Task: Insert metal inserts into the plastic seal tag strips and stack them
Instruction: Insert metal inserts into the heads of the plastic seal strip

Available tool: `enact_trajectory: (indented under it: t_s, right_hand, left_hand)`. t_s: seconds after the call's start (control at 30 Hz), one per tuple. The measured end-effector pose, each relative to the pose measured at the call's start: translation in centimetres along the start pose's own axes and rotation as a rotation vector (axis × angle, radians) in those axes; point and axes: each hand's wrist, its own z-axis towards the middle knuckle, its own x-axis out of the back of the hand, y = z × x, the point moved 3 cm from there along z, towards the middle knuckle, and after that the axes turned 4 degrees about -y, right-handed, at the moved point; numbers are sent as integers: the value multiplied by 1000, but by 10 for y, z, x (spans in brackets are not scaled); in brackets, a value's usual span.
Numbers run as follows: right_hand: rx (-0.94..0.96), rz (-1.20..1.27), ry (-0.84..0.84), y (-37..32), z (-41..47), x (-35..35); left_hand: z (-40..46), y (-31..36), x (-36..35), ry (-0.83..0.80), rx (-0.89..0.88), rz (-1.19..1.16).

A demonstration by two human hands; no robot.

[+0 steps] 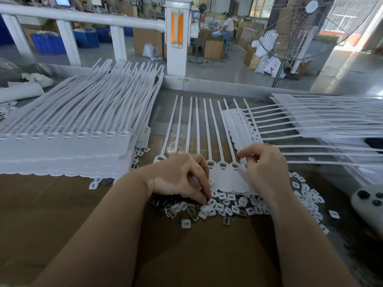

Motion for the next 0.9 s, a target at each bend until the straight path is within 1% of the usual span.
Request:
enact_trajectory:
  t_s: [0.1, 0.27, 0.47, 0.7, 0.8, 0.83, 0.9]
  right_hand:
    - [1, 9, 1, 0, 0, 0]
    - [3, 2, 6, 0, 0, 1]
    - [2, 1, 7, -1, 0, 2]
    - [-3, 27, -10, -1, 0, 1]
    - [1, 37, -11, -1, 0, 1]
    - [3, 36, -12, -2, 0, 1]
    - [3, 35, -15, -2, 1, 1]
  left_hand:
    - [-1, 3, 0, -21, 0, -9]
    - [1, 15, 1, 46, -58, -42]
    - [10, 29, -18, -62, -139, 199]
    - [16, 35, -28, -46, -146, 314]
    - [16, 35, -27, -25, -146, 278]
    - [16, 35, -26, -2, -141, 219]
    - [15, 34, -19, 93, -116, 13]
